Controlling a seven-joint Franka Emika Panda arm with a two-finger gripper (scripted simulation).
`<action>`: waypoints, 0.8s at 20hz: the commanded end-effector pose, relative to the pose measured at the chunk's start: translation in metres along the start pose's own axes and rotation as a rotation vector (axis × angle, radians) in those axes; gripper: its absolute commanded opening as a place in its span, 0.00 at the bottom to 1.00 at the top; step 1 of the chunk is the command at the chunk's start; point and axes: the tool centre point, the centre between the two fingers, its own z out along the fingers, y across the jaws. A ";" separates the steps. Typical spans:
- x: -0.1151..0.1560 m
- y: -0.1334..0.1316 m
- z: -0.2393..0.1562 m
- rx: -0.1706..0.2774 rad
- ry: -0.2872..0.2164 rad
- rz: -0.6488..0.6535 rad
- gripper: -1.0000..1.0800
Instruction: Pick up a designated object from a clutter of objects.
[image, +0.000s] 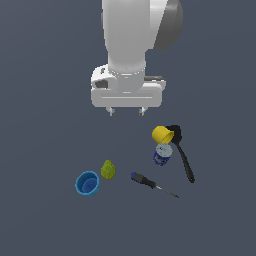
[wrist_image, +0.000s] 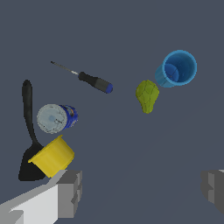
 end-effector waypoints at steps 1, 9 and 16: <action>0.000 0.000 0.000 0.000 0.000 0.000 0.62; -0.002 -0.004 0.003 0.013 -0.015 0.013 0.62; 0.005 -0.001 0.005 0.021 -0.016 -0.011 0.62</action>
